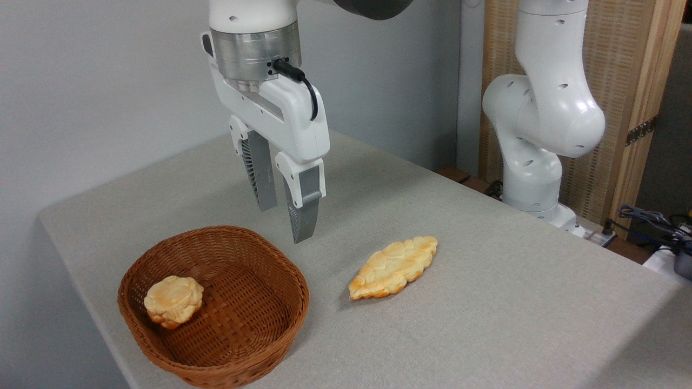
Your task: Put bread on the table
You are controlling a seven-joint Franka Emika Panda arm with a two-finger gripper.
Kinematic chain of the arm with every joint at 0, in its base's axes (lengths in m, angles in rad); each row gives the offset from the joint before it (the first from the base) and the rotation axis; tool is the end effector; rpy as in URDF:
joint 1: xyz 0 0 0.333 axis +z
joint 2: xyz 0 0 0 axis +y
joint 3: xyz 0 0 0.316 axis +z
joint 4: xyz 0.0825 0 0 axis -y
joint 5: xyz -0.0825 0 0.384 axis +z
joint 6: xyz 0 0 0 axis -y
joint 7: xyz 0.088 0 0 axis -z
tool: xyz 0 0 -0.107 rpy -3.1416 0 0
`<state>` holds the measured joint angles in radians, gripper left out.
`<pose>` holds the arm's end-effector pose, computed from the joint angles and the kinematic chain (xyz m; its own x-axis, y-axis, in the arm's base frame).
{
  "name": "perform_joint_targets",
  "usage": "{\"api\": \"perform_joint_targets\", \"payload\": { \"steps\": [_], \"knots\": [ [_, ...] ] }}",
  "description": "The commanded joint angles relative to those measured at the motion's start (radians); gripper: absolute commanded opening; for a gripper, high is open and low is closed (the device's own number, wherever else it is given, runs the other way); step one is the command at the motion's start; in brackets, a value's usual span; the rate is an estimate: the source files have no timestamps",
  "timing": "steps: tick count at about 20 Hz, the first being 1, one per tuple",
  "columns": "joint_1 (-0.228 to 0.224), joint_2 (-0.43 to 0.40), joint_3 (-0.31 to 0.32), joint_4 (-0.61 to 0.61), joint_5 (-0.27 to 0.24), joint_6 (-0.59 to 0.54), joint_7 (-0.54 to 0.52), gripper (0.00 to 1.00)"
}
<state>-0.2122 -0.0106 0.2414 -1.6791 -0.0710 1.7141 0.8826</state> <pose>0.5622 0.0104 0.5917 0.6619 -0.7448 0.0850 -0.7481 -0.6635 0.0118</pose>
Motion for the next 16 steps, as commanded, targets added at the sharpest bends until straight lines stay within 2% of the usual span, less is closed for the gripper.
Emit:
{"api": "perform_joint_targets", "payload": {
  "steps": [1, 7, 9, 13, 16],
  "knots": [
    [0.01, -0.003, -0.007, -0.002, -0.013, 0.001, -0.002, 1.0],
    [0.004, 0.029, -0.014, 0.001, -0.015, 0.028, -0.002, 1.0],
    [-0.002, 0.044, -0.017, 0.001, -0.015, 0.097, -0.004, 1.0],
    [-0.007, 0.112, -0.072, 0.001, -0.015, 0.221, -0.01, 1.0],
    [-0.007, 0.15, -0.122, 0.001, -0.024, 0.269, -0.008, 1.0]
  ]
}}
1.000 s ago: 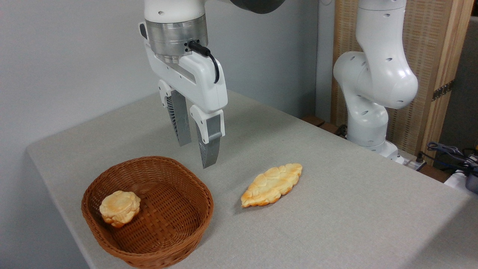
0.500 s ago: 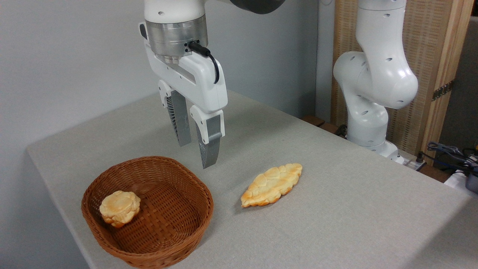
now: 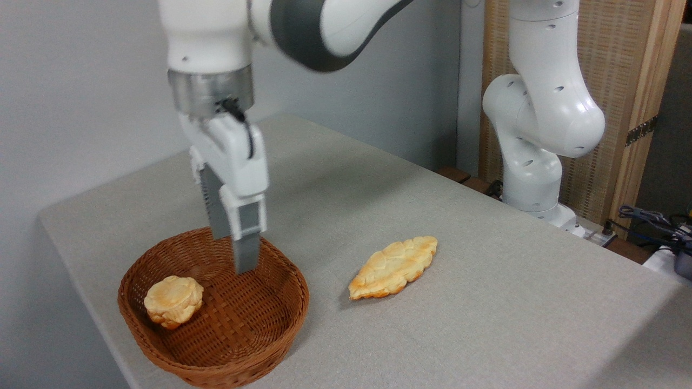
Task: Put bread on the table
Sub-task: 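Move the gripper over the basket and lower it onto the round roll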
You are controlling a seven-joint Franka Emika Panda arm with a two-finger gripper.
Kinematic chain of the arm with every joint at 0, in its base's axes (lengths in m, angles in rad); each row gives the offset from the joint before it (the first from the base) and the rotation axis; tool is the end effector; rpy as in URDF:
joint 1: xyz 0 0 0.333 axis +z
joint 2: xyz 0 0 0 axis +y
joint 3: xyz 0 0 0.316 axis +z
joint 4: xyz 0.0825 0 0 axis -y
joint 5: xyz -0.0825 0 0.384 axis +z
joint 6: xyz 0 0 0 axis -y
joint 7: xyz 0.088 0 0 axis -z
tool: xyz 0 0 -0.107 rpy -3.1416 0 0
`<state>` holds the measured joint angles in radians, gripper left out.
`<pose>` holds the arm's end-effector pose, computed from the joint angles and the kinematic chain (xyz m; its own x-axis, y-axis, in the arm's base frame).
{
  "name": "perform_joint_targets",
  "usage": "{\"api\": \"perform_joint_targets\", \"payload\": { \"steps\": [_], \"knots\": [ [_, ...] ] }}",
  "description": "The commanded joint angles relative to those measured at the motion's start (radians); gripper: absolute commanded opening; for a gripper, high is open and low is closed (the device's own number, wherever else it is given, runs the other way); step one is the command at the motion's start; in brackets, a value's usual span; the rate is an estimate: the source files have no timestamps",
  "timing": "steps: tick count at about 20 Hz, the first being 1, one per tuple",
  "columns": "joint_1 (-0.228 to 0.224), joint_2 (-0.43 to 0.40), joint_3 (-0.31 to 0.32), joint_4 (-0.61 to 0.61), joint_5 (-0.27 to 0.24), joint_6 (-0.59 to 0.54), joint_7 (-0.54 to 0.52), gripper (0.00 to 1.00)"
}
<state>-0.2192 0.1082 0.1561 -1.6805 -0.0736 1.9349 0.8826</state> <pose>0.6095 -0.0477 0.5436 0.5907 -0.7955 0.1355 -0.7940 -0.6029 -0.0781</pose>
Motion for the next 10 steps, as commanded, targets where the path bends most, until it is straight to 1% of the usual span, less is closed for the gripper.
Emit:
{"api": "perform_joint_targets", "payload": {
  "steps": [1, 6, 10],
  "knots": [
    [0.0, 0.044, -0.052, 0.002, -0.035, 0.076, -0.008, 1.0],
    [0.0, 0.109, -0.128, 0.002, -0.031, 0.18, -0.013, 0.99],
    [-0.002, 0.165, -0.135, 0.002, -0.026, 0.24, -0.013, 0.98]
  ]
}}
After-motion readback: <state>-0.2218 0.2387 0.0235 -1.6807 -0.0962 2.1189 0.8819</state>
